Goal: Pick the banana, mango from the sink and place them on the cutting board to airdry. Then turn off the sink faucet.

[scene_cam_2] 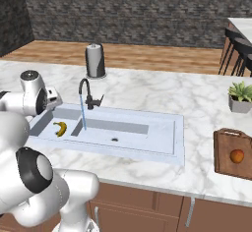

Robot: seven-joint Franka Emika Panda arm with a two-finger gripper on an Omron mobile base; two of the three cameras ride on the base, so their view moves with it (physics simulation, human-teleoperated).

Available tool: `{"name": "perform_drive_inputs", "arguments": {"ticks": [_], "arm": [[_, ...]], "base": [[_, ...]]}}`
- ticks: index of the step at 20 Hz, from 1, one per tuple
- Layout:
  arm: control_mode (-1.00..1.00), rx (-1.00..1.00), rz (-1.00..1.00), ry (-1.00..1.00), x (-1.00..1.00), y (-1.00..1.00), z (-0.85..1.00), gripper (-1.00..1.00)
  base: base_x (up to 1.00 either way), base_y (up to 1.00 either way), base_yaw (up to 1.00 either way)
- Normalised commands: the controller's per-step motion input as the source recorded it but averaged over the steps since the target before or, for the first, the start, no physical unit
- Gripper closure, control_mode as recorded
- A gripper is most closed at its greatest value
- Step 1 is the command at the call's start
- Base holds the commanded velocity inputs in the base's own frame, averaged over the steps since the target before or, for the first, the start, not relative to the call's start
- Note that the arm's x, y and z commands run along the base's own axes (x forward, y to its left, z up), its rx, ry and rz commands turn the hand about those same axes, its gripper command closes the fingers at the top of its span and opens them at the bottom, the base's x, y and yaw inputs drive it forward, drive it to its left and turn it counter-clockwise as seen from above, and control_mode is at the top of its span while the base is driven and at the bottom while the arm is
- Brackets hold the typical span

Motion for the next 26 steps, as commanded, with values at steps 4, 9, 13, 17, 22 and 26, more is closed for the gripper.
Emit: {"name": "perform_drive_inputs", "arguments": {"ticks": [4,9,13,17,22,26], "arm": [[-1.00,0.00,0.00,0.00,0.11,0.00,-0.25,-1.00],[-1.00,0.00,0.00,0.00,0.04,0.00,-0.19,-1.00],[-1.00,0.00,0.00,0.00,0.05,0.00,-0.11,-1.00],[-1.00,0.00,0.00,0.00,0.06,0.00,-0.14,-1.00],[-1.00,0.00,0.00,0.00,0.05,0.00,-0.15,-1.00],[-1.00,0.00,0.00,0.00,0.04,0.00,-0.15,-1.00]], "base": [[0.00,0.00,0.00],[0.00,0.00,0.00],[0.00,0.00,0.00],[0.00,0.00,0.00],[0.00,0.00,0.00],[0.00,0.00,0.00]]}}
